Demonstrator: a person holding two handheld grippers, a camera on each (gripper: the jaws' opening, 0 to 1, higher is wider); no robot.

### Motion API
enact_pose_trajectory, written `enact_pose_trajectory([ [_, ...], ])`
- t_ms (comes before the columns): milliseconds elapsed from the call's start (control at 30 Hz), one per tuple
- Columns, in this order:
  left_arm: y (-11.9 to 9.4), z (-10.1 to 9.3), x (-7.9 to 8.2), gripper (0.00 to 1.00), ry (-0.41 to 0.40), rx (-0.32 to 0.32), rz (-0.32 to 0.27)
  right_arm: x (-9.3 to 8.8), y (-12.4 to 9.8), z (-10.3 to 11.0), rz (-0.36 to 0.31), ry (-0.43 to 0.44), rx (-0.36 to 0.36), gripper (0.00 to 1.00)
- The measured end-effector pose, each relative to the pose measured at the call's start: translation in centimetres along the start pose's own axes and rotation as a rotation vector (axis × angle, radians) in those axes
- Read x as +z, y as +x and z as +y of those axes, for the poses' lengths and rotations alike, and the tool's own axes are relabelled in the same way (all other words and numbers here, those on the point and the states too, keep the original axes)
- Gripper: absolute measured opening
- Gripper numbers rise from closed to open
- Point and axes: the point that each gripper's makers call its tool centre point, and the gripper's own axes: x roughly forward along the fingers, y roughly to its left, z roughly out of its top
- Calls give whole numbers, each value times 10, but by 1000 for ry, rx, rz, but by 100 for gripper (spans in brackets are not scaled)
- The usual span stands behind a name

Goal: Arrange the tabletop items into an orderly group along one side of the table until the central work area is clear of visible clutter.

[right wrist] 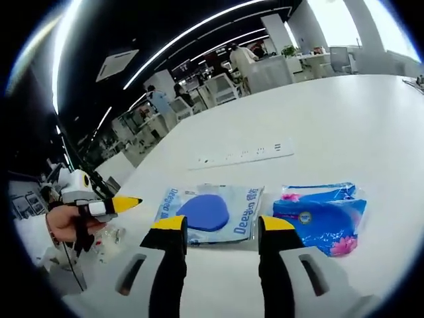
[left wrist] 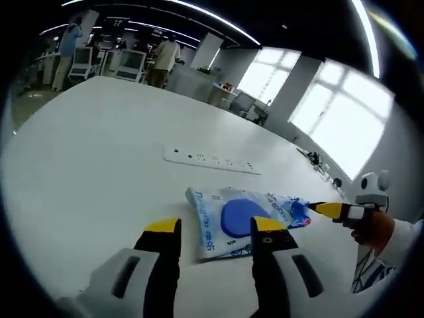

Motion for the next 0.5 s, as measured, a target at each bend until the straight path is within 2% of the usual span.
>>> enact_pose_trajectory([
  [367, -17, -8, 8, 53, 6, -28, -14, 7, -11, 15, -6, -19, 55, 47],
  [500, -28, -12, 12, 54, 15, -44, -27, 9, -15, 22, -8, -25, 73, 47],
])
